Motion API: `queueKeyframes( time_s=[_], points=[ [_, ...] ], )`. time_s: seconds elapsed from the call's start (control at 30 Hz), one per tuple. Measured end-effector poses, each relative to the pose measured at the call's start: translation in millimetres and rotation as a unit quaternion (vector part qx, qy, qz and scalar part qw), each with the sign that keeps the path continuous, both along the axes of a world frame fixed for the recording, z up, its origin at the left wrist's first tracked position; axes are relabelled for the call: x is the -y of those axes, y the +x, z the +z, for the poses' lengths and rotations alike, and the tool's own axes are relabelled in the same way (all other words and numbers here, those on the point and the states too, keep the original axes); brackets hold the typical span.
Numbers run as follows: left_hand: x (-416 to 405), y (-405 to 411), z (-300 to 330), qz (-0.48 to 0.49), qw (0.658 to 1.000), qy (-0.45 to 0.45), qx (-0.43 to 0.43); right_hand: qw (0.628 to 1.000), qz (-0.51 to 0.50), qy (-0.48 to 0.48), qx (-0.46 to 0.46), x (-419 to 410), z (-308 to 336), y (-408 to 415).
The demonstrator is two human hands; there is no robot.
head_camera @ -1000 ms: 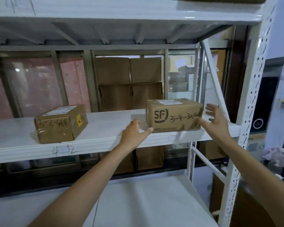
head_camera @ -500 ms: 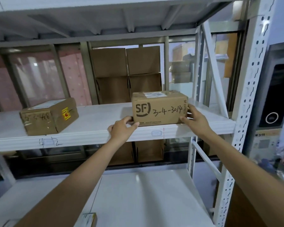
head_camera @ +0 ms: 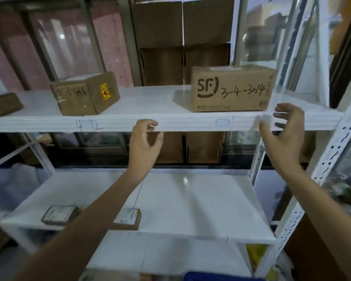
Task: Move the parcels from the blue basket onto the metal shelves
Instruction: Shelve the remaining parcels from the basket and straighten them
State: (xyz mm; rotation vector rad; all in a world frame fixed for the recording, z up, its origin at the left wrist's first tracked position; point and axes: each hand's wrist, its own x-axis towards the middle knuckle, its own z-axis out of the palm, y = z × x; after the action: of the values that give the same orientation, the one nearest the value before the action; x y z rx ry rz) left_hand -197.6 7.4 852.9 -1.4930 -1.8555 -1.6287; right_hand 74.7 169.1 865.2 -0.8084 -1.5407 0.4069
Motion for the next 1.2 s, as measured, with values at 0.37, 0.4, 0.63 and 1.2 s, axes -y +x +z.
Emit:
queueKeyframes(
  time_s=[0.37,0.4,0.63,1.2],
  points=[
    [137.1,-173.9,-231.2,0.104,0.894,-0.350,0.260,0.919,0.182,-0.297,0.183,130.0,-229.7,-176.8],
    [147.3,-192.4,-247.4,0.102,0.885,-0.366,0.269,0.904,0.186,-0.332,0.195,138.6,-245.3,-196.3],
    [163.6,-283.8,-342.3,0.081,0.834,-0.447,0.312,0.838,0.170,-0.467,0.227,183.5,-350.2,-305.0],
    [75.5,-298.0,-424.7,0.075,0.823,-0.442,0.350,0.813,0.143,-0.476,0.302,135.5,-442.0,-397.7]
  ],
)
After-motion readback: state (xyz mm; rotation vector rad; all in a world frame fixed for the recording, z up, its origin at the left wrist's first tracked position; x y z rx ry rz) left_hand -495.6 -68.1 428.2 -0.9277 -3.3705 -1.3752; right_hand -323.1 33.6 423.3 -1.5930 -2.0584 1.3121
